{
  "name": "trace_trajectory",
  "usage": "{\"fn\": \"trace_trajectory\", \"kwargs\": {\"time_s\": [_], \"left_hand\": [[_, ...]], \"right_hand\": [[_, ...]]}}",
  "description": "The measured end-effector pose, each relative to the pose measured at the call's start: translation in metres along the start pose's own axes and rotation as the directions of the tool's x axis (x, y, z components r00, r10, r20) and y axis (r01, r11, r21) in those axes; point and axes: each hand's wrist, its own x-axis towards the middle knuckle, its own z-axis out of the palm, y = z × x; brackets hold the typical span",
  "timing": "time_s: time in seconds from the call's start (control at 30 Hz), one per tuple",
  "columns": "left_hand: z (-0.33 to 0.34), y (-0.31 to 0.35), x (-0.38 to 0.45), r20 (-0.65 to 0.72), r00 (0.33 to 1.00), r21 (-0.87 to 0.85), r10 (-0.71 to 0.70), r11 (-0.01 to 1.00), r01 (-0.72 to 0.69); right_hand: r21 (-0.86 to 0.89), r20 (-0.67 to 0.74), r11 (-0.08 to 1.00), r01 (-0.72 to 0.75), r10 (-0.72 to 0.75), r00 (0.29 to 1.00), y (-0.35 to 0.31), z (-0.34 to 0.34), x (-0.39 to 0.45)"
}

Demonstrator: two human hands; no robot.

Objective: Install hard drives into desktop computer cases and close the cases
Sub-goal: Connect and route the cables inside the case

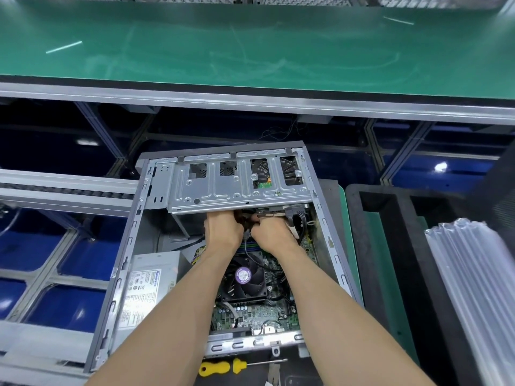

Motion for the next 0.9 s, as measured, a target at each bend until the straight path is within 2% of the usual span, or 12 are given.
{"fn": "trace_trajectory", "kwargs": {"time_s": [0.27,0.43,0.57,0.8,0.9], "left_hand": [[0.004,-0.002,0.004,0.022,0.999,0.051,-0.033,0.998,0.032],[0.003,0.000,0.003,0.040,0.997,0.057,-0.072,0.996,0.069],[-0.012,0.005,-0.003,0.110,0.994,0.052,-0.029,0.998,0.024],[-0.042,0.001,-0.037,0.217,0.972,-0.193,0.094,0.980,-0.051],[-0.053,0.002,-0.055,0.206,0.973,-0.315,0.103,0.949,-0.034]], "right_hand": [[0.015,-0.008,0.999,-0.035,0.035,0.999,0.001,0.002,0.002],[-0.013,-0.008,1.000,0.020,-0.020,1.000,0.001,0.002,0.001],[-0.066,0.000,0.991,0.115,-0.115,0.993,-0.001,-0.004,-0.008],[-0.257,0.113,0.949,0.184,-0.160,0.981,-0.004,-0.016,-0.038],[-0.239,0.115,0.952,0.193,-0.170,0.979,-0.001,-0.021,-0.058]]}}
